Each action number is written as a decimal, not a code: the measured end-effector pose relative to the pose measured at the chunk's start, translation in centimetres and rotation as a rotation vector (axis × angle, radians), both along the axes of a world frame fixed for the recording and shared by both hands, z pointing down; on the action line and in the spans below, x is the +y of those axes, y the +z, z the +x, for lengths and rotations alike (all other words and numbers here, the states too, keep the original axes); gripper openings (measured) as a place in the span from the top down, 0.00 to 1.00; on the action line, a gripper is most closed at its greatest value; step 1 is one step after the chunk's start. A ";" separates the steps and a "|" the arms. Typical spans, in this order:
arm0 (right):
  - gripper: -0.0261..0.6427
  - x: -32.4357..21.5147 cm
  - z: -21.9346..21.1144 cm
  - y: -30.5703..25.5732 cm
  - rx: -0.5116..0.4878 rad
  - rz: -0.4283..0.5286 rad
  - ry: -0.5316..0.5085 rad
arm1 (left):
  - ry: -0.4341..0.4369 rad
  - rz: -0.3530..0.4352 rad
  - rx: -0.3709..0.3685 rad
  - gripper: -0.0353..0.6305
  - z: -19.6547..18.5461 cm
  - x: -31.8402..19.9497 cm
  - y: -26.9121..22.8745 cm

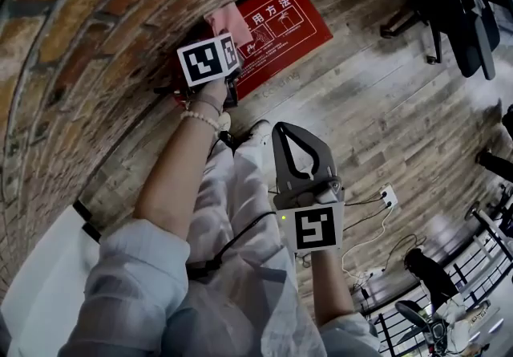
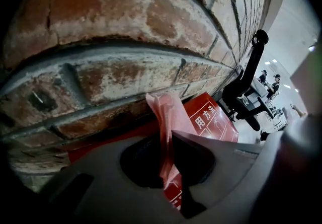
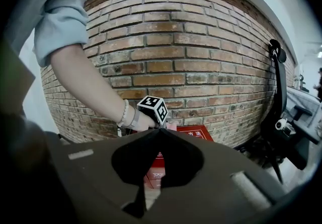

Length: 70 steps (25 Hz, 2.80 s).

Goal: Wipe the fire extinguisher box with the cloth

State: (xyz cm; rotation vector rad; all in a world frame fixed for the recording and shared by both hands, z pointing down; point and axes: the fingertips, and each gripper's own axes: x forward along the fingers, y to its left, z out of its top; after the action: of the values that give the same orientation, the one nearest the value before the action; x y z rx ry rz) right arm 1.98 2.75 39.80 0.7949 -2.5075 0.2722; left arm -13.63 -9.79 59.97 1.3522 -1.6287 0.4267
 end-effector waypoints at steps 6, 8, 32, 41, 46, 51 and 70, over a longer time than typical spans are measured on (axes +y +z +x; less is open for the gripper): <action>0.95 0.5 -1.3 -0.5 -0.006 0.007 -0.020 | -0.027 -0.014 -0.014 0.93 -1.9 2.2 -0.1; 0.95 0.8 -1.8 -0.5 -0.003 0.007 -0.030 | -0.036 -0.017 -0.019 0.93 -2.4 3.0 -0.1; 0.95 2.2 -5.2 -0.9 -0.006 0.000 -0.078 | -0.193 -0.055 -0.018 0.93 -7.6 12.0 0.2; 0.95 2.1 -5.6 -0.7 -0.011 -0.005 -0.074 | -0.196 -0.101 -0.011 0.93 -7.7 14.4 1.3; 0.95 2.2 -5.6 -0.5 -0.008 -0.009 -0.065 | -0.187 -0.099 -0.004 0.93 -7.5 15.0 1.1; 0.95 2.0 -5.4 -0.9 -0.012 -0.004 -0.055 | -0.213 -0.056 0.042 0.93 -7.0 14.9 -0.7; 0.95 0.2 0.3 0.3 -0.019 -0.027 0.079 | 0.000 0.117 0.233 0.93 5.1 8.5 -8.1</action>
State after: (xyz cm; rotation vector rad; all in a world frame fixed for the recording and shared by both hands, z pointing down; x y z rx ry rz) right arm 2.28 2.95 40.12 0.8857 -2.4880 0.3418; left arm -8.52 -1.33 51.86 1.4318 -1.4788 0.1681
